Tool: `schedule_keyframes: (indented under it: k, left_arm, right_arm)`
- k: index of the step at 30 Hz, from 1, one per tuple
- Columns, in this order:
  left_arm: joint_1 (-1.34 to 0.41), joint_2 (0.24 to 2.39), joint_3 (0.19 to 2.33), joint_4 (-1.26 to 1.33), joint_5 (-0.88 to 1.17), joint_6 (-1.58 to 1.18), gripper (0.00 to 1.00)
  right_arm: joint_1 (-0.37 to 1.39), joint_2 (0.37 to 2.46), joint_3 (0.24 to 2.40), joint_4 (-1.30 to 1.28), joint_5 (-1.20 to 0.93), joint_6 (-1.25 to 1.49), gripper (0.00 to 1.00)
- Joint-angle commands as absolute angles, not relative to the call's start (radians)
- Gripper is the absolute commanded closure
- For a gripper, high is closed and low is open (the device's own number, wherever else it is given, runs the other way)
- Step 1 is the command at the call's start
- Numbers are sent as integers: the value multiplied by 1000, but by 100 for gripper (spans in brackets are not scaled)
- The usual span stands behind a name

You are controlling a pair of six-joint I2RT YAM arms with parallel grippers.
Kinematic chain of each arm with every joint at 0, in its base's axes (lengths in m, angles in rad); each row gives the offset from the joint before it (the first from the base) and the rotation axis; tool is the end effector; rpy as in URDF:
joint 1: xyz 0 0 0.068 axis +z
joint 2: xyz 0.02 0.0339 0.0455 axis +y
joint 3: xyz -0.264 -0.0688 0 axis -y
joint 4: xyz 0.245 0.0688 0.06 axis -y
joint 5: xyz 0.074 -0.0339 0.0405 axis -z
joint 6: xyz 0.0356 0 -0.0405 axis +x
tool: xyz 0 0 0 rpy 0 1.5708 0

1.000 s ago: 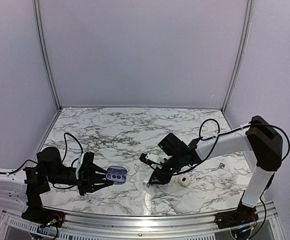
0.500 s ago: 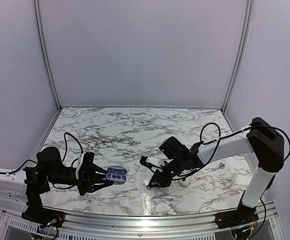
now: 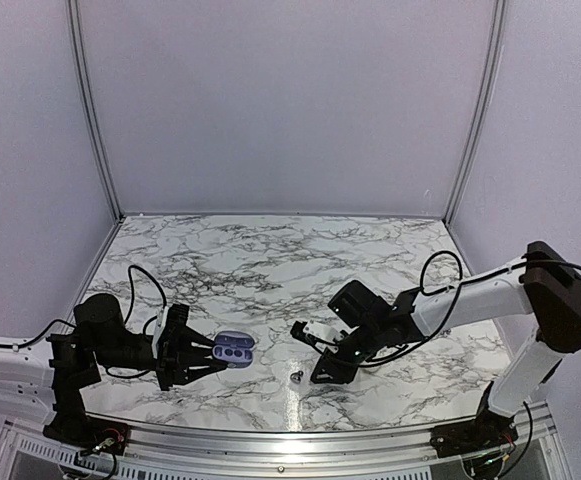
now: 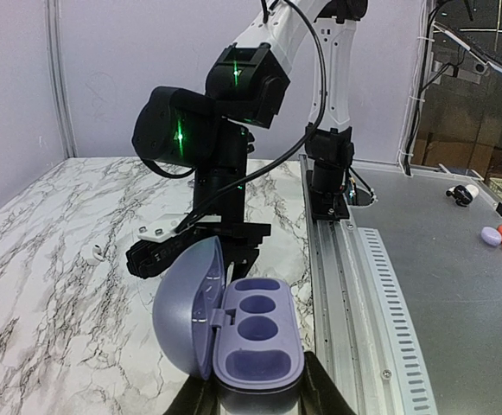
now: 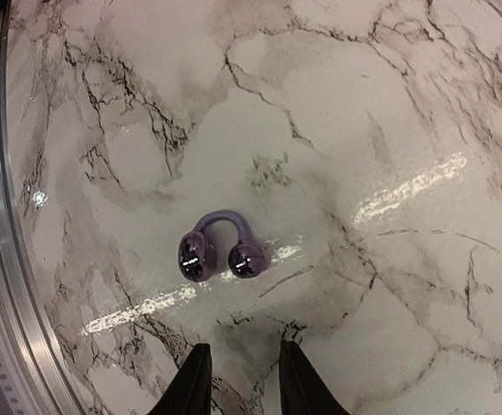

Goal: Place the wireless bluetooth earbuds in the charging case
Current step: Adjust the left earbud at the center of the board.

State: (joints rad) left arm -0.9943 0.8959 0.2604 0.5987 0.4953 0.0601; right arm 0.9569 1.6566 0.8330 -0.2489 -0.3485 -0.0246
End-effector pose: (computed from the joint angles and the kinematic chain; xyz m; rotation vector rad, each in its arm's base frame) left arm 0.0911 -0.1711 0.2186 1.1938 1.2405 -1.1036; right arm 0.1655 0.2559 0.1432 -1.4074 2.3720 0.7484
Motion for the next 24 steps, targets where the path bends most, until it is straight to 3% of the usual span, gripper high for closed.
schedule_keyframes:
  k: [1, 12, 24]
  left_arm:
    - [-999, 891, 279, 599, 492, 53, 94]
    - [-999, 852, 273, 599, 488, 38, 94]
    - [-999, 858, 275, 599, 490, 43, 95]
  right_arm:
    - [992, 1594, 827, -308, -338, -5, 71]
    - [1068, 1634, 905, -262, -138, -38, 50]
    - [1074, 1739, 940, -215, -45, -81, 45]
